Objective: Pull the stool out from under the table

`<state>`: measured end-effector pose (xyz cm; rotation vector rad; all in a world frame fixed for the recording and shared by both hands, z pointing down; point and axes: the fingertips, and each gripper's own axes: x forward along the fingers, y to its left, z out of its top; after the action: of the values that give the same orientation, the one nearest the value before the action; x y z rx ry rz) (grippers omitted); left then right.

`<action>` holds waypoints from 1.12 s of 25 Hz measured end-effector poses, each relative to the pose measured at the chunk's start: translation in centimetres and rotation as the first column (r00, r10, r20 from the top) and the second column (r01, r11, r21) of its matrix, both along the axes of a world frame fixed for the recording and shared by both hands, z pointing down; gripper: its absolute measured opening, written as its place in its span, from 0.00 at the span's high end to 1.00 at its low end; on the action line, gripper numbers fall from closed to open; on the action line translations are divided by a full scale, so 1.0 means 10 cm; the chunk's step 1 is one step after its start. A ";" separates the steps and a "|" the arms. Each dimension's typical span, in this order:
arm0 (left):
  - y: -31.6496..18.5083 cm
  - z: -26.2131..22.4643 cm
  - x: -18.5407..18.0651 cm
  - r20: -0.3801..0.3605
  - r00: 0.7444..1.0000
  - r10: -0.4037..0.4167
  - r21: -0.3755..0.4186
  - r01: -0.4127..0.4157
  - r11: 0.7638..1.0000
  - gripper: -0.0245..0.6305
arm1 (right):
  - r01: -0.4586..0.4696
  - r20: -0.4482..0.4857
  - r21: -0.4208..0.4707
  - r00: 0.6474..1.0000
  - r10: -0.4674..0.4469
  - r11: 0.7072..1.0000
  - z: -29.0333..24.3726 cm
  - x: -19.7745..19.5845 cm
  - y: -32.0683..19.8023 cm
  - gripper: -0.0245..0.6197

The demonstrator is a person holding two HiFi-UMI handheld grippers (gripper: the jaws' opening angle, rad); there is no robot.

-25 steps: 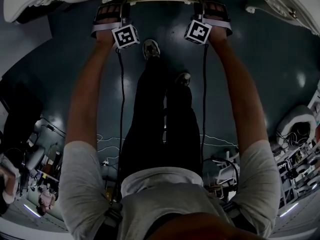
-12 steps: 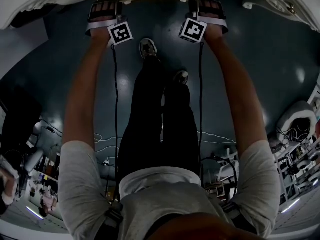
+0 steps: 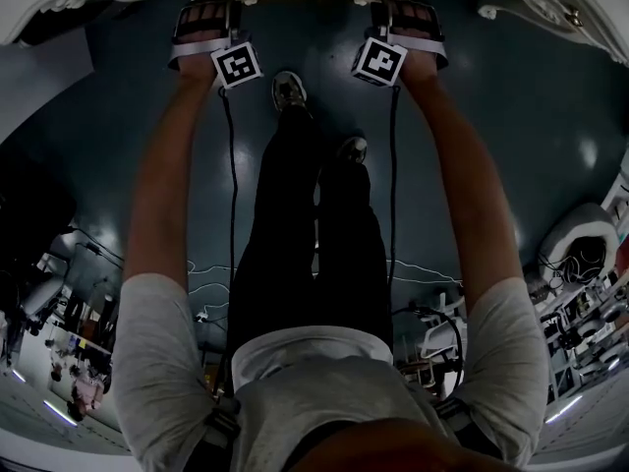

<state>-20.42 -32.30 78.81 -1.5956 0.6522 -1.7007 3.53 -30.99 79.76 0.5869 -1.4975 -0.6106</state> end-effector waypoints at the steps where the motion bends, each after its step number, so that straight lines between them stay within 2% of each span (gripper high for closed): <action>1: 0.01 0.01 0.01 -0.004 1.000 -0.002 -0.006 0.002 1.000 0.61 | -0.001 0.000 0.001 1.000 0.001 1.000 -0.01 0.01 0.00 0.60; 8: 0.18 0.03 0.01 -0.002 1.000 -0.025 -0.031 0.024 0.999 0.61 | 0.026 0.001 -0.009 1.000 -0.026 1.000 -0.01 0.00 0.11 0.60; 13: 0.29 -0.03 -0.02 0.015 0.999 -0.039 -0.012 0.039 0.999 0.61 | 0.033 -0.003 -0.005 0.999 -0.033 0.999 -0.03 -0.01 0.20 0.60; 17: 0.48 0.07 0.01 -0.031 0.997 -0.077 -0.087 0.074 0.993 0.62 | 0.040 -0.011 -0.016 0.999 -0.040 0.999 -0.03 0.00 0.29 0.60; 21: 0.45 -0.06 -0.03 0.033 0.997 -0.063 0.007 0.063 0.998 0.62 | 0.033 -0.014 -0.022 0.999 -0.033 0.999 0.00 0.00 0.39 0.60; 28: 0.64 0.04 0.03 -0.031 0.995 -0.096 -0.082 0.093 0.992 0.62 | 0.016 -0.030 -0.024 0.999 -0.017 1.000 -0.02 0.03 0.52 0.61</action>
<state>-20.12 -25.89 79.25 -1.6772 0.6939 -1.7918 3.80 -25.77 79.57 0.5448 -1.4808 -0.6112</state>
